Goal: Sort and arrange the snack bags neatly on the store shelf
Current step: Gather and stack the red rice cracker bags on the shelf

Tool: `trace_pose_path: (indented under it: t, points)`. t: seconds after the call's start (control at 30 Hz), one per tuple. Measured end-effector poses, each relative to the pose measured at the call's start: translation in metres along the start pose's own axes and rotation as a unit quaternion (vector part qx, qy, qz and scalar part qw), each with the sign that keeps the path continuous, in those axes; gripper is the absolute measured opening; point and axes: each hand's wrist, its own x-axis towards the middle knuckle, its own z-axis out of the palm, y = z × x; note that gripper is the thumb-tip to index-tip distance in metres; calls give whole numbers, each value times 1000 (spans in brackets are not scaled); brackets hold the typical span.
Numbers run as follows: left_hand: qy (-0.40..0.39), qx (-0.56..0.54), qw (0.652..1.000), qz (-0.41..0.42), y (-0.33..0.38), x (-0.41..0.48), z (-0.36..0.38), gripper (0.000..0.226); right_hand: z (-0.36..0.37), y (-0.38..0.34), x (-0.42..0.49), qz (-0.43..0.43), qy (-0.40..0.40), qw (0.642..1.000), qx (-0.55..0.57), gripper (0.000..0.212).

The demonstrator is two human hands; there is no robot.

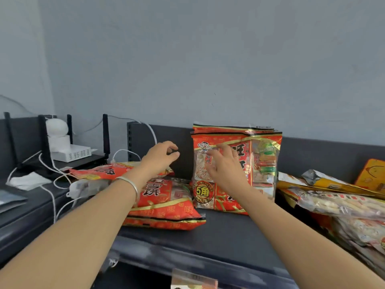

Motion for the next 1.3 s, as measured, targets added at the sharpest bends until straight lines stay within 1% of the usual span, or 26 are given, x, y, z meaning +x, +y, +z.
trace_pose_path:
  t: [0.07,0.1,0.2,0.27,0.37,0.4,0.47,0.53,0.57,0.6,0.67,0.7,0.8,0.83,0.87,0.93,1.0,1.07,1.1,1.2,1.3]
  points:
    - [-32,78,996,3,-18,-14,-20,30,10,-22,4,-28,-61,997,43,40]
    - [-47,123,991,-4,-27,-21,-29,32,15,-33,6,-35,-98,993,47,41]
    - [-76,253,964,-39,-50,-40,-51,40,26,-62,11,-16,-228,973,17,46]
    - [-94,271,956,-68,-64,-47,-59,47,28,-77,11,20,-288,958,8,47]
    - [-133,224,963,-74,-74,-52,-63,57,28,-86,10,94,-374,923,4,63]
    - [-148,226,960,-73,-76,-50,-62,60,28,-85,10,123,-398,909,18,69]
    - [-163,258,948,-87,-81,-48,-58,68,31,-81,11,199,-434,874,93,78]
    - [-148,292,937,-120,-88,-44,-53,80,37,-76,11,263,-437,843,173,84]
    - [-129,303,934,-137,-90,-43,-51,84,41,-75,11,277,-425,838,199,86]
    - [-108,312,933,-147,-92,-43,-49,83,45,-74,11,282,-409,839,221,88]
    - [-67,314,933,-163,-95,-46,-46,70,50,-73,11,284,-373,846,254,93]
    - [-47,311,934,-169,-96,-47,-45,66,50,-73,11,290,-354,842,286,94]
    - [-13,284,944,-168,-94,-50,-42,59,46,-76,11,311,-331,798,396,90]
    - [-14,272,948,-162,-93,-49,-41,59,46,-77,13,300,-329,799,405,86]
    - [-20,259,952,-161,-94,-48,-41,61,46,-81,15,283,-318,809,406,80]
    - [-35,236,955,-174,-96,-47,-41,66,45,-89,17,240,-278,846,386,65]
    - [-33,226,955,-191,-100,-47,-41,69,44,-94,20,196,-238,884,351,54]
    - [-20,205,958,-199,-104,-47,-42,66,40,-96,22,157,-190,915,320,44]
    - [-7,194,961,-196,-106,-46,-42,63,38,-95,23,140,-164,927,306,43]
    - [34,166,970,-176,-111,-41,-43,53,28,-96,27,72,-109,962,240,51]
    - [53,133,973,-181,-112,-35,-45,46,11,-98,28,-12,-54,986,156,56]
